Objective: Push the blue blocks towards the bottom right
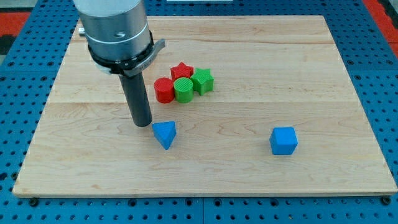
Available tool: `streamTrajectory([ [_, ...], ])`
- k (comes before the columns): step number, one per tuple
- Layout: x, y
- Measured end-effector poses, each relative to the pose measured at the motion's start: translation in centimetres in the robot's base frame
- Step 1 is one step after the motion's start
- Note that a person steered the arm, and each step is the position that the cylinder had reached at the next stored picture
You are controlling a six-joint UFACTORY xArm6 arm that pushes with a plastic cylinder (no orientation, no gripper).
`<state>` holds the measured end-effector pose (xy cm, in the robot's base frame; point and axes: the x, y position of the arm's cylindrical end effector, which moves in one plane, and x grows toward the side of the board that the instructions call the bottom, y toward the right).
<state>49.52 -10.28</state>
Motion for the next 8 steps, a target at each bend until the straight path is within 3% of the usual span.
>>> streamTrajectory([
  [1,1.9,5.4],
  [2,4.5,5.2],
  [3,6.3,9.4],
  [5,6.4,18.8],
  [6,4.1,14.2],
  [8,2.1,-8.7],
])
